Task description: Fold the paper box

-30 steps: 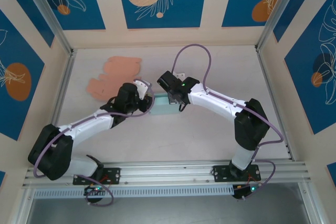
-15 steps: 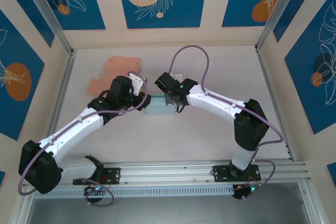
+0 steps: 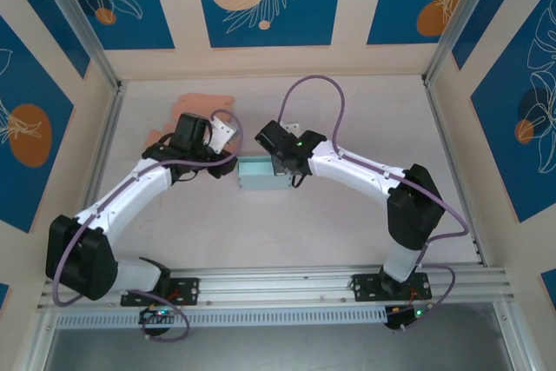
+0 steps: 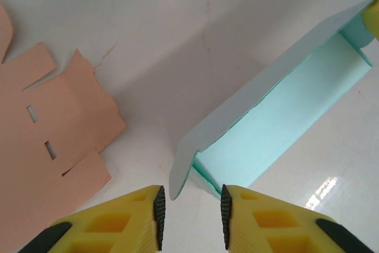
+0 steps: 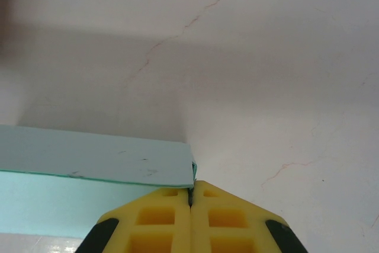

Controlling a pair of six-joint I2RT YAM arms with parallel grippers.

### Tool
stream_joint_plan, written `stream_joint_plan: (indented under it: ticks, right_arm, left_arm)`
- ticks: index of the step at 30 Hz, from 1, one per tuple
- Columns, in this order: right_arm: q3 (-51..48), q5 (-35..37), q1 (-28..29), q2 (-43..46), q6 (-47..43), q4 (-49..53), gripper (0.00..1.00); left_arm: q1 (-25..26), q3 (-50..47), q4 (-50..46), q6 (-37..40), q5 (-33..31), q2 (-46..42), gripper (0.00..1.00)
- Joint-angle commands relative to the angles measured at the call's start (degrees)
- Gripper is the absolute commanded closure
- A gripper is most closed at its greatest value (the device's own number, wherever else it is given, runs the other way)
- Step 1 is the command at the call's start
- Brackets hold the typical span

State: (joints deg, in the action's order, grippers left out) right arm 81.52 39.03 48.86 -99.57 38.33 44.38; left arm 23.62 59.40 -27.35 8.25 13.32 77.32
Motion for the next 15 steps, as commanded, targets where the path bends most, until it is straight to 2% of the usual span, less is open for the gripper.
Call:
stream_joint_plan:
  ticks: [1, 4, 8, 15]
  right_arm:
    - [1.2, -0.4, 0.5, -0.9, -0.1, 1.8, 1.00]
    - [1.2, -0.2, 0.5, -1.0, -0.1, 2.0, 1.00]
    - [1.3, -0.2, 0.6, -1.0, 0.0, 2.1, 1.00]
    - [1.7, -0.1, 0.6, -1.4, -0.3, 2.2, 1.00]
  left_arm:
    - [-0.5, 2.8, -2.0, 3.6, 4.0, 2.5, 0.67]
    - [-0.4, 3.0, -2.4, 3.5, 3.3, 3.8, 0.67]
    - [-0.4, 3.0, -2.3, 2.8, -0.6, 4.5, 0.66]
    - [-0.4, 2.8, -2.0, 2.4, -0.8, 4.9, 0.69]
